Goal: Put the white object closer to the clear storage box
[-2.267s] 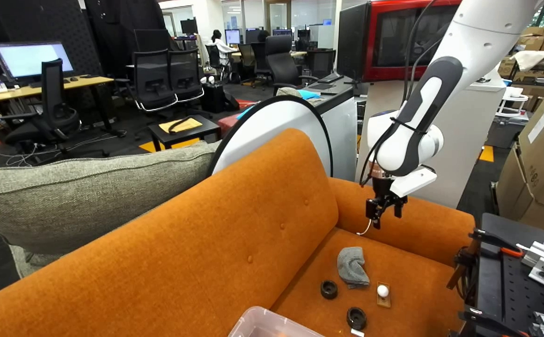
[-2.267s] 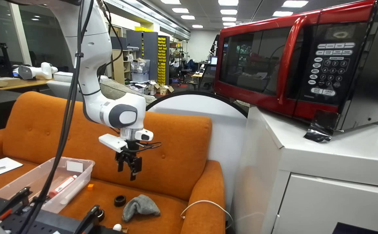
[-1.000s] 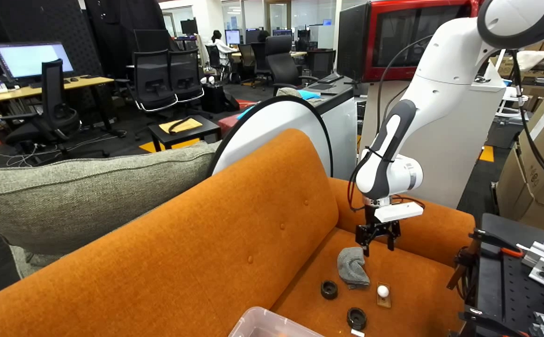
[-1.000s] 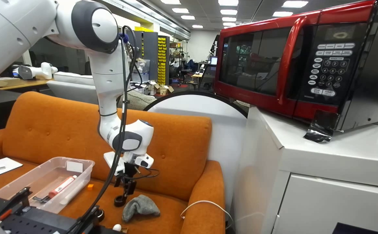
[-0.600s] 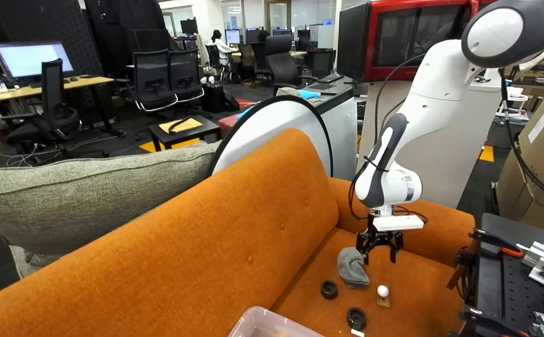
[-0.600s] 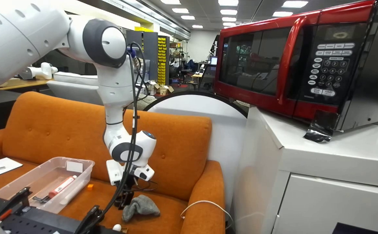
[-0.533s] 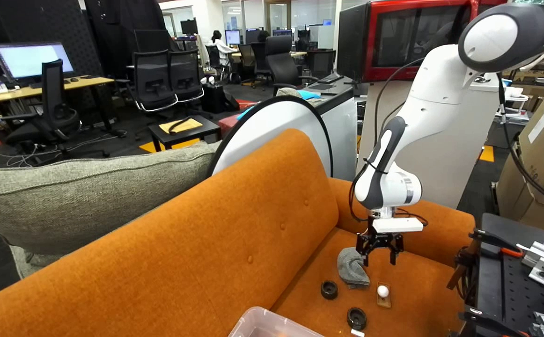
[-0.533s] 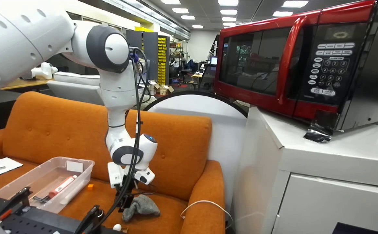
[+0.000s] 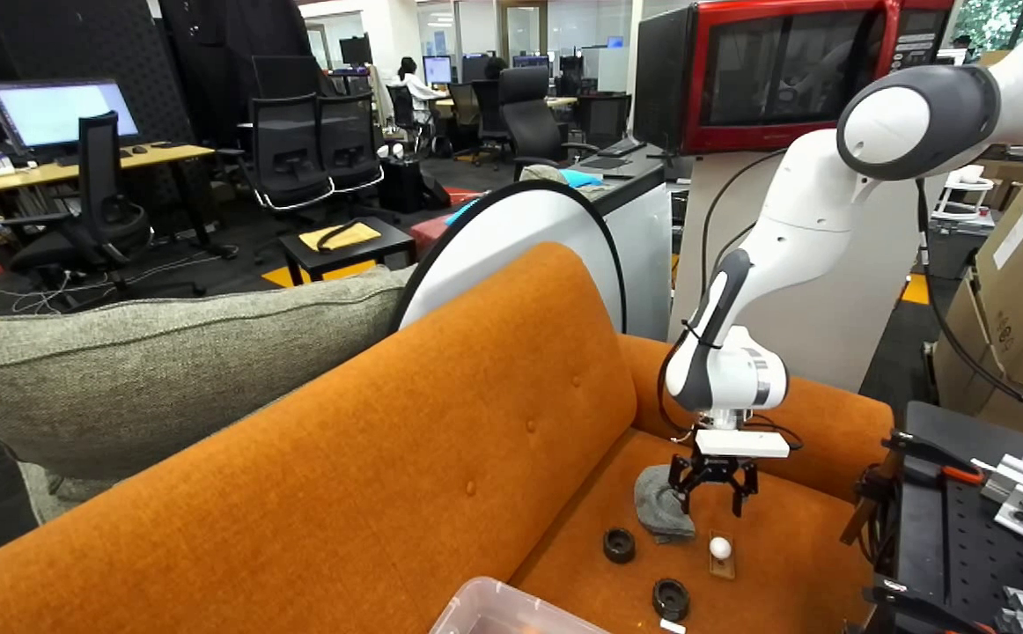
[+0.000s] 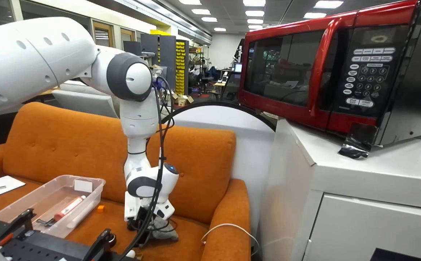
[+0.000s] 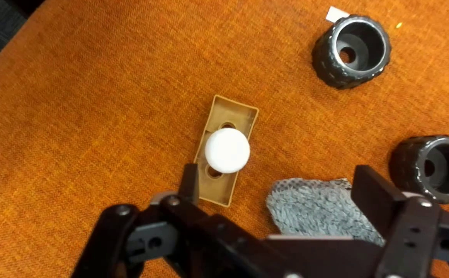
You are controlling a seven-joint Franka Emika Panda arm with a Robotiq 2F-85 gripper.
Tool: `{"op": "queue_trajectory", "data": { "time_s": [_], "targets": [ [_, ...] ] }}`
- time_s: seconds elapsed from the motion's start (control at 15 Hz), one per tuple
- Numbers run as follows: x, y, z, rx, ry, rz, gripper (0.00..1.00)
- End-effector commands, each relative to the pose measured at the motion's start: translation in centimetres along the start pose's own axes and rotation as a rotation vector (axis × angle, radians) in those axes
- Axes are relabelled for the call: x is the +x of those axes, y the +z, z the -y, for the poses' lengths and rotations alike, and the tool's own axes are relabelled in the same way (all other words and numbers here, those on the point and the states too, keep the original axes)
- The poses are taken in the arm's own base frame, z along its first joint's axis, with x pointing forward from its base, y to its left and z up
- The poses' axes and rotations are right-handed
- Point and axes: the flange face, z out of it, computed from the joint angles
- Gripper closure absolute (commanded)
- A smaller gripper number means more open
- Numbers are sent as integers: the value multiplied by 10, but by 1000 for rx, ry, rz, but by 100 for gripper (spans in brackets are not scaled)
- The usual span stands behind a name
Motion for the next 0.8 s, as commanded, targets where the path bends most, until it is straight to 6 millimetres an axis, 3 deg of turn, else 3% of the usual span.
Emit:
{"op": "queue_trajectory", "data": {
  "time_s": [0.0, 0.2, 0.73],
  "targets": [
    [1, 0, 1, 0, 1, 0, 0],
    [2, 2, 0, 1, 12, -5, 0],
    [16, 32, -17, -13, 115, -20, 0]
  ]
}}
